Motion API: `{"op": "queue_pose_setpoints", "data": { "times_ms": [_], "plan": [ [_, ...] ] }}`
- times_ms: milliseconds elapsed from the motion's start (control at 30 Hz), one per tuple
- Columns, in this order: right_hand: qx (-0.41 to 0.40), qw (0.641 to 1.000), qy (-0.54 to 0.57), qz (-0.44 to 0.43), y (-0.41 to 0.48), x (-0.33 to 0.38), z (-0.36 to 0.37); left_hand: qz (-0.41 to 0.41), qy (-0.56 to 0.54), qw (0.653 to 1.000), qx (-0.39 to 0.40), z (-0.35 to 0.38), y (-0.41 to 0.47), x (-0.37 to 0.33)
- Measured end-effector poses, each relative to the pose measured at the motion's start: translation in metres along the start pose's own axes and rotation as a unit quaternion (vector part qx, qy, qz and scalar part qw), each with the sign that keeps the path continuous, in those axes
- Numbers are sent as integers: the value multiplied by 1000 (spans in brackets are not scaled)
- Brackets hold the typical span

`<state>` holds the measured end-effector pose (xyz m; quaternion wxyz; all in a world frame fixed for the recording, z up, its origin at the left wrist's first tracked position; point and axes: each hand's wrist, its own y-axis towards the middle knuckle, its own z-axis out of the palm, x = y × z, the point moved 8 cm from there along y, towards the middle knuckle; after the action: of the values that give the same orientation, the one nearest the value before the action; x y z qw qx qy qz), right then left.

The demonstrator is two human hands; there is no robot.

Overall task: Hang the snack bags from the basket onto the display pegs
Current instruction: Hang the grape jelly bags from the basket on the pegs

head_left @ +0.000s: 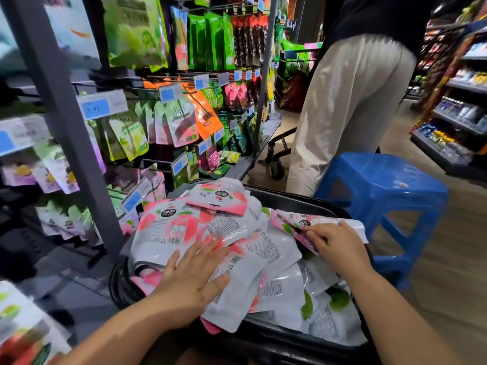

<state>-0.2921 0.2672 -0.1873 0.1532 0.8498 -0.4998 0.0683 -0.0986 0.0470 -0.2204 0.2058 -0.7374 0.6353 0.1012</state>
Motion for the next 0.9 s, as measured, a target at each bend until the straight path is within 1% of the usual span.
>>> {"op": "queue_pose_setpoints", "data": {
  "times_ms": [67, 100, 200, 300, 400, 500, 633, 733, 800, 833, 900],
  "plan": [
    [-22, 1000, -8, 15, 0, 2, -1, -1, -1, 1000, -4, 0, 0, 0],
    [-44, 999, 4, 24, -1, 1, -4, -1, 1, 1000, -5, 0, 0, 1],
    [-155, 984, 82, 28, -9, -3, -23, 1, -4, 1000, -6, 0, -1, 0],
    [-253, 958, 134, -14, -21, 6, -46, 4, -8, 1000, -10, 0, 0, 0],
    [-303, 928, 216, -29, -29, 25, -67, 1, -6, 1000, -9, 1, 1, 2],
    [-345, 895, 278, -38, -32, 44, -86, -2, -4, 1000, 9, 1, -2, 2],
    [-330, 862, 383, -22, -29, 60, -98, -28, 1, 999, 25, -5, -2, 1],
    [-304, 825, 476, 4, -26, 67, -95, -21, -38, 998, 36, -14, -1, -1],
    [-261, 793, 550, 25, -21, 74, -86, -2, -133, 991, 27, -23, 2, -3],
    [-234, 776, 585, 28, -19, 80, -80, 4, -209, 978, 19, -28, 1, -6],
    [-171, 729, 662, 28, -17, 101, -68, 11, -351, 936, -4, -37, -3, -14]
  ]
}}
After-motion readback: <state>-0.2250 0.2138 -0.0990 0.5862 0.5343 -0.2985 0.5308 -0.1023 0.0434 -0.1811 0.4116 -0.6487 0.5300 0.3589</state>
